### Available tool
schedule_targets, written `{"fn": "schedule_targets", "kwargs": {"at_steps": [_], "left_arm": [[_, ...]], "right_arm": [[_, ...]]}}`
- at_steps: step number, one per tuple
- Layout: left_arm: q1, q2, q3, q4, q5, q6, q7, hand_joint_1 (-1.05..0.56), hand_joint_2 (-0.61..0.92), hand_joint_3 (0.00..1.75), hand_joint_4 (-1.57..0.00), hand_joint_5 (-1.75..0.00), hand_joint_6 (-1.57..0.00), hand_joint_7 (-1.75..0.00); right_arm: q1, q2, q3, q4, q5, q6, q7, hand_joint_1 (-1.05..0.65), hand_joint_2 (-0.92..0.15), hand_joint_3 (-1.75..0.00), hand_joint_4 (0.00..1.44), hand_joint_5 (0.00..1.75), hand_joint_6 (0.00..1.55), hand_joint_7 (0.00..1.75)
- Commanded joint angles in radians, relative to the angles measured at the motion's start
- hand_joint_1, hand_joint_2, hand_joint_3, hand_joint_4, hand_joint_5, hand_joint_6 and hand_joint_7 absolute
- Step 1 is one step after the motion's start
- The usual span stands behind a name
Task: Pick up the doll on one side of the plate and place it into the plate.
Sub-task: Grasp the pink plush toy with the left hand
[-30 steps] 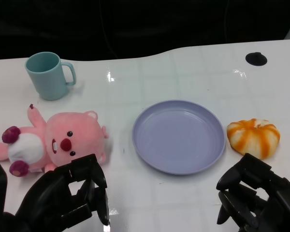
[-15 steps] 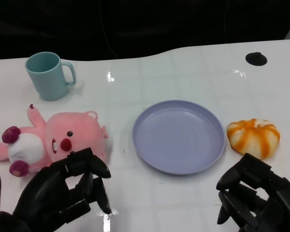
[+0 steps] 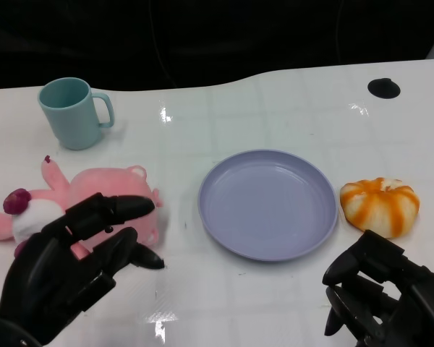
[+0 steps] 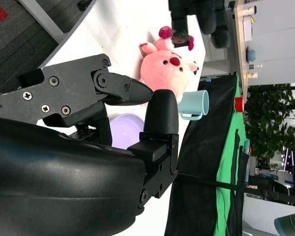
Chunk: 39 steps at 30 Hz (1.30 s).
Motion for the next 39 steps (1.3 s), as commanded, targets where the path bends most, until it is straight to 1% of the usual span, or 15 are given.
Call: {"fn": "schedule_targets", "kwargs": {"at_steps": [1, 3, 4, 5, 7, 8, 10, 15, 18, 19, 21, 24, 27, 32, 39], "left_arm": [[-0.001, 0.011, 0.004, 0.019, 0.060, -0.114, -0.012, -0.46, 0.92, 0.12, -0.45, -0.92, -0.53, -0.26], [-0.002, 0.015, 0.000, 0.037, 0.091, -0.173, -0.022, -0.46, 0.92, 0.13, -0.37, -0.86, -0.47, -0.21], [-0.006, 0.023, -0.001, 0.051, 0.121, -0.213, -0.024, -0.47, 0.92, 0.14, -0.36, -0.85, -0.46, -0.20], [-0.010, 0.032, -0.001, 0.062, 0.150, -0.245, -0.022, -0.51, 0.92, 0.15, -0.28, -0.81, -0.43, -0.17], [-0.023, 0.055, 0.002, 0.084, 0.212, -0.309, -0.014, -0.55, 0.92, 0.16, -0.23, -0.78, -0.40, -0.15], [-0.030, 0.065, 0.005, 0.093, 0.238, -0.334, -0.009, -0.64, 0.92, 0.17, -0.15, -0.73, -0.37, -0.13], [-0.046, 0.088, 0.010, 0.112, 0.316, -0.396, 0.016, -0.68, 0.92, 0.19, -0.09, -0.69, -0.34, -0.10], [-0.065, 0.152, 0.014, 0.117, 0.474, -0.444, 0.075, -0.69, 0.92, 0.14, -0.01, -0.58, -0.28, -0.05], [-0.070, 0.194, 0.017, 0.112, 0.571, -0.455, 0.108, -0.69, 0.92, 0.10, 0.00, -0.45, -0.23, -0.02], [-0.075, 0.215, 0.019, 0.113, 0.615, -0.464, 0.123, -0.69, 0.92, 0.09, 0.00, -0.43, -0.23, -0.01], [-0.084, 0.251, 0.022, 0.119, 0.694, -0.482, 0.152, -0.69, 0.92, 0.06, 0.00, -0.35, -0.17, 0.00], [-0.097, 0.299, 0.022, 0.114, 0.780, -0.467, 0.174, -0.69, 0.92, 0.05, 0.00, -0.26, -0.13, 0.00], [-0.104, 0.345, 0.019, 0.099, 0.846, -0.411, 0.168, -0.69, 0.92, 0.04, 0.00, -0.25, -0.14, -0.01], [-0.119, 0.417, -0.006, 0.101, 0.989, -0.364, 0.174, -0.71, 0.91, 0.03, 0.00, -0.23, -0.13, 0.00], [-0.166, 0.459, -0.069, 0.149, 1.115, -0.285, 0.158, -0.66, 0.87, 0.00, 0.00, -0.21, -0.12, 0.00]], "right_arm": [[0.005, -0.003, 0.000, -0.008, -0.005, -0.015, -0.006, -0.34, -0.91, -0.58, 0.56, 1.75, 0.45, 1.62], [0.005, -0.004, 0.003, -0.008, -0.009, -0.017, -0.006, -0.34, -0.91, -0.58, 0.57, 1.75, 0.45, 1.62], [0.005, -0.004, 0.005, -0.009, -0.009, -0.016, -0.007, -0.34, -0.91, -0.58, 0.57, 1.75, 0.45, 1.62], [0.005, -0.003, 0.006, -0.010, -0.009, -0.015, -0.007, -0.34, -0.91, -0.58, 0.57, 1.75, 0.45, 1.62], [0.005, -0.003, 0.009, -0.011, -0.012, -0.018, -0.008, -0.33, -0.91, -0.58, 0.57, 1.75, 0.45, 1.62], [0.006, -0.003, 0.010, -0.010, -0.013, -0.021, -0.007, -0.34, -0.91, -0.58, 0.57, 1.75, 0.45, 1.62], [0.007, -0.004, 0.010, -0.014, -0.013, -0.018, -0.008, -0.34, -0.91, -0.58, 0.57, 1.75, 0.45, 1.62], [0.011, -0.002, 0.011, -0.024, -0.003, -0.007, -0.010, -0.34, -0.90, -0.58, 0.56, 1.75, 0.45, 1.62], [0.013, -0.002, 0.011, -0.028, 0.002, -0.002, -0.009, -0.34, -0.91, -0.58, 0.56, 1.75, 0.45, 1.62], [0.012, -0.003, 0.011, -0.029, 0.002, 0.001, -0.010, -0.34, -0.91, -0.58, 0.56, 1.75, 0.45, 1.62], [0.011, -0.003, 0.010, -0.031, 0.000, 0.008, -0.013, -0.34, -0.91, -0.58, 0.56, 1.74, 0.44, 1.61], [0.011, -0.002, 0.010, -0.035, 0.001, 0.016, -0.016, -0.34, -0.91, -0.58, 0.56, 1.75, 0.44, 1.61], [0.011, -0.001, 0.009, -0.039, 0.006, 0.026, -0.018, -0.35, -0.91, -0.57, 0.56, 1.75, 0.45, 1.61], [0.009, -0.003, 0.008, -0.040, 0.014, 0.029, -0.015, -0.34, -0.92, -0.57, 0.55, 1.75, 0.45, 1.61], [0.009, -0.002, 0.011, -0.040, 0.013, 0.027, -0.020, -0.34, -0.92, -0.56, 0.56, 1.75, 0.45, 1.62]]}}
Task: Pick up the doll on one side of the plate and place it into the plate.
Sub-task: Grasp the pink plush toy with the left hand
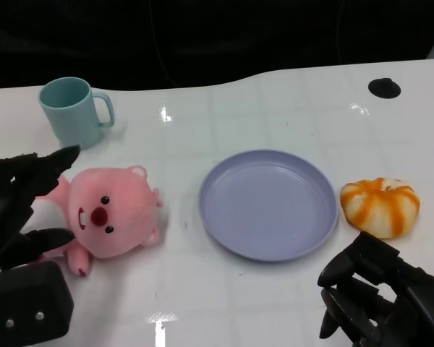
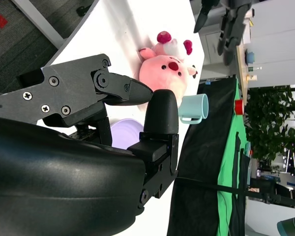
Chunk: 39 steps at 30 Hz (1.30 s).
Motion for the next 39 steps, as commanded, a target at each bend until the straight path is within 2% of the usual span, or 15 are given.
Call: {"fn": "schedule_targets", "kwargs": {"at_steps": [1, 8, 17, 29, 34, 39], "left_arm": [[-0.031, 0.036, -0.027, 0.023, 0.046, 0.045, -0.008, -0.67, 0.87, 0.00, 0.00, -0.18, -0.10, 0.00], [-0.118, 0.088, -0.117, 0.146, 0.094, 0.093, -0.049, -0.68, 0.87, 0.00, 0.00, -0.12, -0.10, -0.01], [-0.250, 0.111, -0.239, 0.340, 0.141, 0.104, -0.053, -0.70, 0.87, 0.00, 0.00, -0.11, -0.10, 0.00], [-0.474, 0.038, -0.429, 0.784, 0.165, 0.073, -0.006, -0.60, 0.91, 0.01, -0.06, -0.08, -0.11, 0.00], [-0.526, 0.013, -0.475, 0.912, 0.157, 0.049, 0.013, -0.49, 0.90, 0.00, -0.10, -0.06, -0.13, -0.01], [-0.572, -0.009, -0.522, 1.021, 0.165, 0.027, 0.046, -0.44, 0.92, 0.00, -0.14, -0.06, -0.14, -0.01]], "right_arm": [[0.001, -0.004, -0.007, -0.012, 0.005, -0.001, -0.005, -0.34, -0.92, -0.56, 0.56, 1.75, 0.45, 1.62], [0.003, -0.008, -0.001, -0.022, 0.000, 0.011, -0.011, -0.34, -0.92, -0.56, 0.55, 1.74, 0.45, 1.62], [0.004, -0.008, 0.003, -0.023, -0.004, 0.016, -0.017, -0.34, -0.92, -0.56, 0.57, 1.74, 0.46, 1.61], [0.012, -0.009, 0.003, -0.029, -0.008, 0.014, -0.018, -0.34, -0.91, -0.54, 0.58, 1.74, 0.46, 1.60], [0.016, -0.009, -0.001, -0.028, 0.005, 0.009, -0.011, -0.35, -0.92, -0.54, 0.58, 1.74, 0.46, 1.60], [0.016, -0.010, -0.001, -0.027, 0.003, 0.008, -0.009, -0.35, -0.92, -0.54, 0.57, 1.74, 0.46, 1.60]]}}
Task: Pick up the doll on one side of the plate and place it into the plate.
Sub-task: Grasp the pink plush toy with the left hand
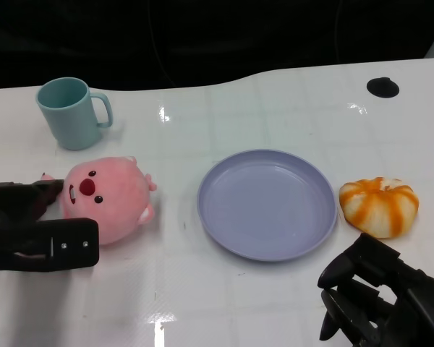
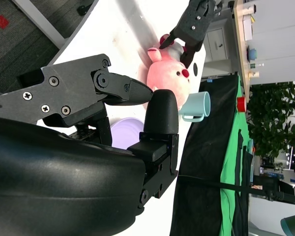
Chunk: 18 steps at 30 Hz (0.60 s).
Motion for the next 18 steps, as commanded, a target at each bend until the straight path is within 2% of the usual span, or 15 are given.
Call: {"fn": "schedule_targets", "kwargs": {"at_steps": [1, 4, 8, 10, 11, 12, 14, 15, 16, 18], "left_arm": [[-0.004, -0.028, -0.039, 0.105, 0.004, -0.014, 0.019, -0.41, 0.91, 0.00, -0.18, -0.07, -0.19, -0.02], [-0.034, -0.062, -0.049, 0.199, -0.004, -0.010, 0.058, -0.35, 0.91, 0.00, -0.33, -0.06, -0.37, -0.04], [-0.050, -0.092, -0.066, 0.295, -0.006, -0.022, 0.161, -0.31, 0.92, 0.08, -0.83, -0.19, -0.81, -0.11], [-0.045, -0.097, -0.074, 0.320, -0.004, -0.045, 0.221, -0.31, 0.92, 0.15, -0.97, -0.27, -0.93, -0.14], [-0.044, -0.099, -0.079, 0.330, -0.002, -0.054, 0.247, -0.29, 0.92, 0.16, -0.98, -0.42, -1.00, -0.15], [-0.043, -0.100, -0.083, 0.341, -0.002, -0.061, 0.270, -0.27, 0.92, 0.13, -0.90, -0.81, -1.09, -0.14], [-0.045, -0.103, -0.087, 0.367, -0.008, -0.075, 0.298, -0.22, 0.92, 0.08, -0.83, -1.21, -1.18, -0.14], [-0.046, -0.104, -0.091, 0.379, -0.010, -0.077, 0.307, -0.20, 0.92, 0.06, -0.81, -1.36, -1.23, -0.14], [-0.050, -0.107, -0.095, 0.392, -0.010, -0.074, 0.312, -0.19, 0.92, 0.07, -0.80, -1.40, -1.24, -0.15], [-0.054, -0.109, -0.104, 0.410, -0.010, -0.062, 0.312, -0.21, 0.92, 0.20, -0.72, -1.49, -1.21, -0.14]], "right_arm": [[0.006, -0.009, -0.005, -0.012, 0.002, -0.007, 0.002, -0.35, -0.92, -0.54, 0.57, 1.74, 0.46, 1.60], [0.011, -0.008, -0.001, -0.014, -0.005, -0.011, -0.001, -0.34, -0.92, -0.54, 0.58, 1.73, 0.47, 1.60], [0.016, -0.007, 0.000, -0.019, -0.006, -0.013, -0.002, -0.34, -0.92, -0.54, 0.58, 1.72, 0.47, 1.60], [0.017, -0.008, 0.002, -0.022, -0.007, -0.010, -0.003, -0.34, -0.92, -0.55, 0.58, 1.72, 0.47, 1.60], [0.017, -0.008, 0.003, -0.023, -0.009, -0.008, -0.004, -0.34, -0.92, -0.55, 0.58, 1.72, 0.47, 1.60], [0.016, -0.009, 0.003, -0.023, -0.010, -0.008, -0.004, -0.34, -0.92, -0.55, 0.58, 1.72, 0.47, 1.59], [0.016, -0.008, 0.003, -0.024, -0.007, -0.004, -0.004, -0.34, -0.91, -0.55, 0.58, 1.72, 0.47, 1.59], [0.015, -0.007, 0.003, -0.024, -0.004, -0.002, -0.003, -0.34, -0.91, -0.55, 0.58, 1.72, 0.47, 1.59], [0.015, -0.006, 0.003, -0.024, -0.002, -0.001, -0.003, -0.34, -0.91, -0.55, 0.58, 1.72, 0.47, 1.58], [0.014, -0.007, 0.004, -0.025, -0.007, 0.000, -0.006, -0.34, -0.91, -0.54, 0.58, 1.72, 0.47, 1.58]]}}
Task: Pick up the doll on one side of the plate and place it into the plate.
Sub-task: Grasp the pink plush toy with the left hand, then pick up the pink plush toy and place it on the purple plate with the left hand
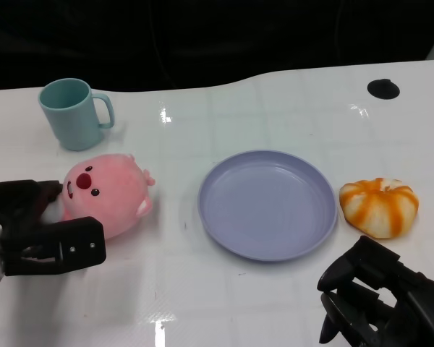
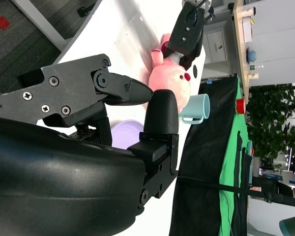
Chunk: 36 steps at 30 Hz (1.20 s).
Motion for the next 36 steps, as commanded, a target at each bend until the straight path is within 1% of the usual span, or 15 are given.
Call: {"fn": "schedule_targets", "kwargs": {"at_steps": [1, 3, 5, 6, 8, 11, 12, 13, 14, 15, 16, 22, 24, 27, 36], "left_arm": [[0.056, -0.019, -0.033, 0.067, 0.010, 0.022, -0.030, -0.23, 0.92, 0.26, -0.70, -1.44, -1.16, -0.11], [0.055, -0.017, -0.032, 0.071, 0.004, 0.018, -0.032, -0.26, 0.92, 0.30, -0.69, -1.36, -1.05, -0.05], [0.056, -0.016, -0.030, 0.076, -0.002, 0.014, -0.020, -0.27, 0.92, 0.31, -0.72, -1.16, -0.97, -0.02], [0.059, -0.016, -0.027, 0.078, -0.004, 0.007, 0.003, -0.28, 0.92, 0.30, -0.76, -1.09, -0.98, -0.02], [0.062, -0.018, -0.022, 0.080, -0.008, -0.001, 0.042, -0.28, 0.92, 0.25, -0.74, -1.24, -1.07, -0.05], [0.066, -0.022, -0.002, 0.080, -0.029, -0.020, 0.094, -0.27, 0.92, 0.22, -0.76, -1.29, -1.12, -0.06], [0.069, -0.023, 0.009, 0.077, -0.041, -0.032, 0.110, -0.26, 0.92, 0.26, -0.75, -1.56, -1.00, -0.61], [0.071, -0.025, 0.027, 0.072, -0.063, -0.048, 0.129, -0.25, 0.92, 0.27, -0.75, -1.65, -0.82, -1.06], [0.075, -0.024, 0.045, 0.062, -0.084, -0.069, 0.143, -0.24, 0.92, 0.27, -0.78, -1.70, -0.72, -1.40], [0.076, -0.024, 0.061, 0.056, -0.102, -0.086, 0.154, -0.22, 0.92, 0.29, -0.81, -1.73, -0.68, -1.60], [0.078, -0.023, 0.073, 0.048, -0.117, -0.098, 0.165, -0.21, 0.92, 0.29, -0.82, -1.74, -0.67, -1.67], [0.084, -0.014, 0.126, -0.019, -0.168, -0.143, 0.184, -0.19, 0.91, 0.33, -0.88, -1.75, -0.69, -1.75], [0.094, -0.001, 0.135, -0.067, -0.169, -0.171, 0.200, -0.19, 0.63, 0.91, -0.92, -1.75, -0.74, -1.75], [0.112, 0.012, 0.161, -0.155, -0.178, -0.188, 0.202, -0.19, 0.46, 1.20, -0.93, -1.75, -0.75, -1.75], [0.178, 0.009, 0.222, -0.456, -0.197, -0.077, 0.076, -0.16, 0.42, 1.27, -0.94, -1.75, -0.76, -1.75]], "right_arm": [[-0.001, -0.008, 0.000, -0.015, -0.006, 0.003, -0.006, -0.35, -0.91, -0.54, 0.58, 1.72, 0.47, 1.58], [-0.002, -0.009, 0.001, -0.015, -0.008, 0.003, -0.007, -0.35, -0.91, -0.54, 0.58, 1.71, 0.48, 1.58], [-0.002, -0.008, 0.000, -0.015, -0.004, 0.004, -0.006, -0.35, -0.91, -0.54, 0.58, 1.71, 0.48, 1.58], [-0.003, -0.007, 0.000, -0.014, -0.003, 0.004, -0.006, -0.35, -0.91, -0.54, 0.58, 1.71, 0.48, 1.57], [-0.003, -0.006, 0.000, -0.014, -0.002, 0.005, -0.007, -0.35, -0.91, -0.54, 0.58, 1.71, 0.48, 1.57], [-0.003, -0.007, 0.002, -0.017, -0.006, 0.008, -0.009, -0.34, -0.91, -0.54, 0.58, 1.72, 0.47, 1.58], [-0.002, -0.007, 0.002, -0.018, -0.007, 0.010, -0.011, -0.34, -0.91, -0.54, 0.57, 1.72, 0.47, 1.58], [-0.002, -0.007, 0.002, -0.017, -0.008, 0.007, -0.011, -0.34, -0.91, -0.54, 0.57, 1.72, 0.47, 1.58], [-0.002, -0.008, 0.001, -0.016, -0.009, 0.003, -0.010, -0.34, -0.91, -0.54, 0.57, 1.72, 0.47, 1.58], [-0.002, -0.008, 0.000, -0.015, -0.007, 0.001, -0.009, -0.34, -0.91, -0.54, 0.58, 1.71, 0.47, 1.58], [-0.002, -0.007, -0.001, -0.015, -0.005, 0.002, -0.008, -0.35, -0.91, -0.54, 0.58, 1.72, 0.47, 1.58], [-0.001, -0.009, -0.002, -0.018, -0.002, 0.003, -0.005, -0.34, -0.92, -0.54, 0.58, 1.72, 0.47, 1.58], [-0.001, -0.009, -0.003, -0.019, 0.002, 0.005, -0.003, -0.34, -0.92, -0.54, 0.57, 1.72, 0.47, 1.58], [-0.002, -0.009, -0.004, -0.015, 0.002, 0.001, -0.002, -0.34, -0.92, -0.54, 0.58, 1.73, 0.47, 1.59], [-0.007, -0.009, 0.003, -0.017, -0.002, 0.010, -0.004, -0.34, -0.91, -0.55, 0.59, 1.72, 0.48, 1.59]]}}
